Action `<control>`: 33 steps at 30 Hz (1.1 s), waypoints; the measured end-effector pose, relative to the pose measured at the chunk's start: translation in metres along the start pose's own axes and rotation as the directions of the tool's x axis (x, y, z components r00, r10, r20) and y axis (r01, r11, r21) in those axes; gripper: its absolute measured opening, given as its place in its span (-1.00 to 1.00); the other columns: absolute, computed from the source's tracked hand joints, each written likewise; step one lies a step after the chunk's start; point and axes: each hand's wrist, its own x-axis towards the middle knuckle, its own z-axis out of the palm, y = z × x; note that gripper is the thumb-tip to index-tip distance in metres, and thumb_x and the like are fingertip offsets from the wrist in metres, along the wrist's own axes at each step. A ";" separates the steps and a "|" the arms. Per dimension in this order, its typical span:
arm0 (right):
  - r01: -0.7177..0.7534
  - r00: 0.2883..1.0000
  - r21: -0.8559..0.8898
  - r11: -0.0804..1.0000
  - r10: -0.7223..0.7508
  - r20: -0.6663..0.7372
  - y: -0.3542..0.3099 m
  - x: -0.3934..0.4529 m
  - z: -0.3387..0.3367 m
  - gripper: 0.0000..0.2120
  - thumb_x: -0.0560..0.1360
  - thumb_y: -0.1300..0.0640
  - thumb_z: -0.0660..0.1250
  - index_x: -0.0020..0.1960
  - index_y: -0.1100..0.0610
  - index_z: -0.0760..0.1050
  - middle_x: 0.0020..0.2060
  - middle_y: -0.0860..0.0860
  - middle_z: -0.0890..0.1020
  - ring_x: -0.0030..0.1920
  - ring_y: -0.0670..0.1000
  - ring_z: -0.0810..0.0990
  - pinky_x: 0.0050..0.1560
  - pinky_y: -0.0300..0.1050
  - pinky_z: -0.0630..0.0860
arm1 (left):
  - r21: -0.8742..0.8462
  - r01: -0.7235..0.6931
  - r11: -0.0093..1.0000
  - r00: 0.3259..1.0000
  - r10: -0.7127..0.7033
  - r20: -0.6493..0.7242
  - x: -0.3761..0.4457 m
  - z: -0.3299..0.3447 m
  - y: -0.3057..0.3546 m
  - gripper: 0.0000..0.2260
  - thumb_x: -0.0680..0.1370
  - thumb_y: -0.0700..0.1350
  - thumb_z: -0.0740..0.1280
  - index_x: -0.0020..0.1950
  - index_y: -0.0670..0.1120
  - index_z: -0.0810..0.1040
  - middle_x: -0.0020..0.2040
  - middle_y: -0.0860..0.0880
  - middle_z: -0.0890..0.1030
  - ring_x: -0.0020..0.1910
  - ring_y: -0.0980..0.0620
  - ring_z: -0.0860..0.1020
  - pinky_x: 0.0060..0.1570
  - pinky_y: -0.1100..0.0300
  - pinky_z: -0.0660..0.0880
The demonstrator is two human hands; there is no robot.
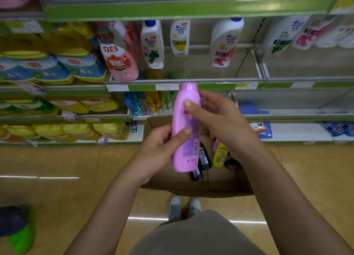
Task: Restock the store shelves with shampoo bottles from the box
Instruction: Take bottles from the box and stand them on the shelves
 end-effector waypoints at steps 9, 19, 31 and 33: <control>0.022 0.993 -0.050 0.999 -0.028 -0.114 -0.001 0.004 0.018 -0.64 0.36 0.06 0.55 0.09 0.09 0.54 -0.05 0.07 0.66 -0.04 0.10 0.66 -0.05 0.10 0.65 | 0.100 -0.051 0.994 0.998 0.054 -0.028 -0.013 0.007 -0.004 -0.72 0.50 0.11 0.34 0.14 0.03 0.55 0.01 0.01 0.67 0.03 0.07 0.62 0.08 0.04 0.56; -0.062 0.998 0.303 0.951 0.055 0.032 -0.009 0.002 0.005 -0.59 0.44 0.20 0.44 0.27 0.18 0.49 -0.02 0.06 0.70 0.01 0.08 0.67 0.14 0.11 0.59 | -0.126 0.102 0.987 0.995 -0.099 0.028 -0.020 0.004 -0.005 -0.64 0.33 0.04 0.41 0.07 -0.05 0.55 -0.10 -0.03 0.71 -0.05 0.04 0.66 -0.12 0.31 0.54; -0.079 0.997 0.196 0.977 0.074 0.034 -0.015 0.006 -0.012 -0.67 0.45 0.29 0.43 0.21 0.24 0.52 -0.06 0.13 0.71 -0.07 0.10 0.71 -0.07 -0.01 0.65 | 0.096 0.064 0.993 0.992 -0.052 -0.117 -0.020 0.011 -0.002 -0.59 0.34 0.17 0.49 0.09 0.01 0.56 -0.04 0.09 0.69 -0.06 0.17 0.63 -0.08 0.26 0.55; -0.071 0.996 0.215 0.974 0.057 0.072 -0.018 0.005 -0.019 -0.69 0.45 0.31 0.41 0.19 0.25 0.52 -0.05 0.14 0.70 -0.06 0.12 0.69 0.02 0.09 0.61 | -0.041 0.098 0.994 0.995 -0.098 -0.007 -0.021 0.002 0.004 -0.65 0.39 0.03 0.43 0.13 -0.06 0.58 0.02 0.04 0.69 0.01 0.12 0.63 -0.01 0.32 0.53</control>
